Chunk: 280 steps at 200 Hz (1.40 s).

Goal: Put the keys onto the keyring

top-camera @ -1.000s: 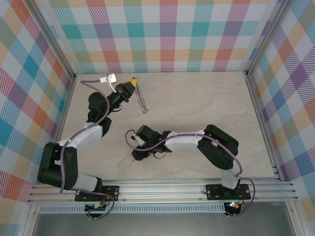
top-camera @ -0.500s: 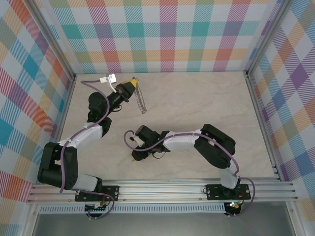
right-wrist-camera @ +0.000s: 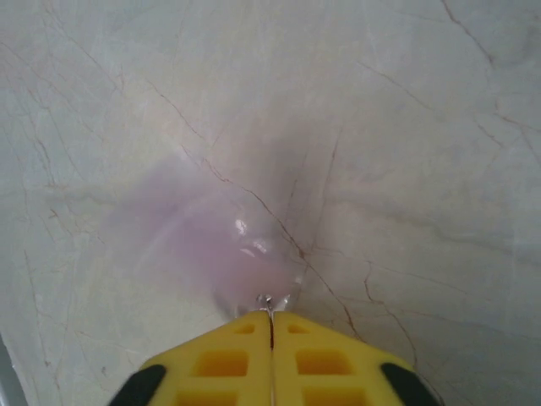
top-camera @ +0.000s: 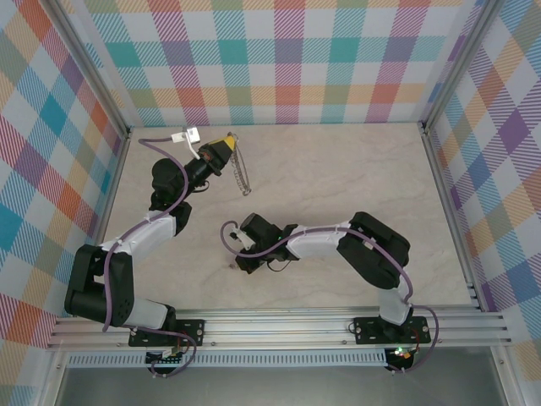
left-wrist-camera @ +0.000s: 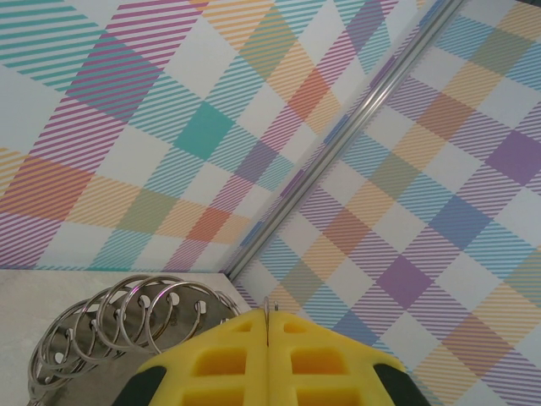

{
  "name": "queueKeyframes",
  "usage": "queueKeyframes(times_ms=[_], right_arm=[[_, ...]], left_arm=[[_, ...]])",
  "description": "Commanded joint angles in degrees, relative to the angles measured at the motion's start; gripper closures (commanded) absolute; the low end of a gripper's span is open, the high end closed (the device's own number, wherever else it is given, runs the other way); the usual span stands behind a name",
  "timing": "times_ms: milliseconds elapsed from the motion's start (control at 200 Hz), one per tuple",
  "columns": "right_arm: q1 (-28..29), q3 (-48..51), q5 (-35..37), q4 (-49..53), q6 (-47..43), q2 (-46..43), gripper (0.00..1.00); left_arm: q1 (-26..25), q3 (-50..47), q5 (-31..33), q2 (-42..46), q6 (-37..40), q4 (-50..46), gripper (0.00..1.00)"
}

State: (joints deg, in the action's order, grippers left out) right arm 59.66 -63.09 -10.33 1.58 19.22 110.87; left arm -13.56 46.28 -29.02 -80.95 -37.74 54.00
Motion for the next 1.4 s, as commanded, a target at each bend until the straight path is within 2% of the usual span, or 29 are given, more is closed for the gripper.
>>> queueKeyframes(times_ms=[0,415,755,935,1100,1395], right_arm=[[-0.5,1.9,0.9,1.3,0.3,-1.9,1.0],[-4.9,13.8,6.1,-1.5,3.3,-14.5,1.0],[-8.7,26.2,14.3,-5.5,9.6,-38.8,1.0],[-11.1,27.0,18.2,-1.9,9.6,-53.1,1.0],[-12.8,25.2,21.7,1.4,6.9,-63.0,1.0],[-15.5,22.5,21.9,0.1,0.8,-69.5,1.0]], left_arm=[[1.1,0.9,-0.6,0.2,0.3,3.3,1.0],[1.1,1.0,-0.7,0.1,0.1,3.4,1.0],[0.4,1.9,-2.6,-0.9,0.2,3.6,1.0],[-1.6,4.7,-6.8,-1.9,1.7,2.2,1.0],[-5.4,8.8,-12.2,-1.9,6.7,-4.0,1.0],[-12.5,17.5,-21.8,-3.6,16.4,-16.5,1.0]])
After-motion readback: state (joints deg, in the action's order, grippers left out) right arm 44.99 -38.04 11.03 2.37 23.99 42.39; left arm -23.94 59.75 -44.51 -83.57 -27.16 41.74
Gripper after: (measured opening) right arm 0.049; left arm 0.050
